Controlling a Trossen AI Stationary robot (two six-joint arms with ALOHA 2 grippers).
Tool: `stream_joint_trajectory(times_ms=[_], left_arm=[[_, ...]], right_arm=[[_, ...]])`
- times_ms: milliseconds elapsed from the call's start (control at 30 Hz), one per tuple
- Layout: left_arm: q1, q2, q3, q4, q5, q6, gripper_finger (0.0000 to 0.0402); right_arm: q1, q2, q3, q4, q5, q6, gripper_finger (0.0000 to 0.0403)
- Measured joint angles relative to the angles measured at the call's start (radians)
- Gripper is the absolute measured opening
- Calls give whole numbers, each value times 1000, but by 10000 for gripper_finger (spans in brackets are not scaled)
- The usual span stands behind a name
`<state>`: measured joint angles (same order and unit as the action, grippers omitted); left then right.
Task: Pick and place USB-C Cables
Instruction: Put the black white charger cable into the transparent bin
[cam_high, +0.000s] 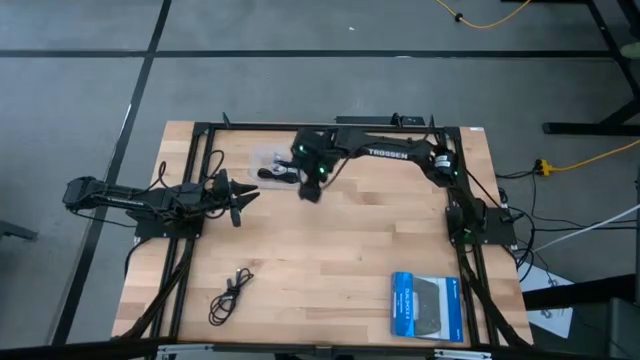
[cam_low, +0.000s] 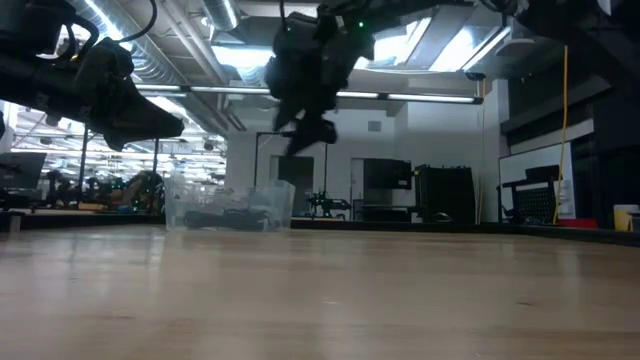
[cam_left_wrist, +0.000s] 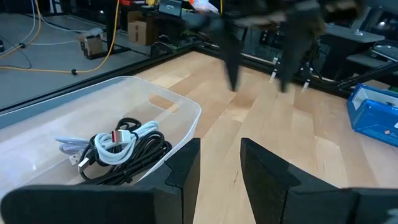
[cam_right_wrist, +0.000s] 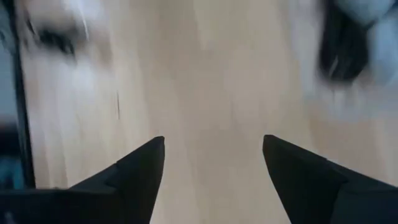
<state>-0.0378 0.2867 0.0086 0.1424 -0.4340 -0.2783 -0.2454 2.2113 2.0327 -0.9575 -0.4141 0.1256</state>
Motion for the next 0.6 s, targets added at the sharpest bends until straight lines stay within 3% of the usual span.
stream_joint_trajectory(times_ms=[167,333,433,600], left_arm=[[0,0,0,0,0,0,108],[0,0,0,0,-13,0,108],[0,0,0,0,-32,-52,108],[1,1,22,-9,-30,-293,103]], right_arm=[[74,-17,0,-306,110,-38,261],[162,-41,0,-594,383,54,250],[213,-43,-4,-604,512,102,247],[291,-57,-8,-613,526,36,247]])
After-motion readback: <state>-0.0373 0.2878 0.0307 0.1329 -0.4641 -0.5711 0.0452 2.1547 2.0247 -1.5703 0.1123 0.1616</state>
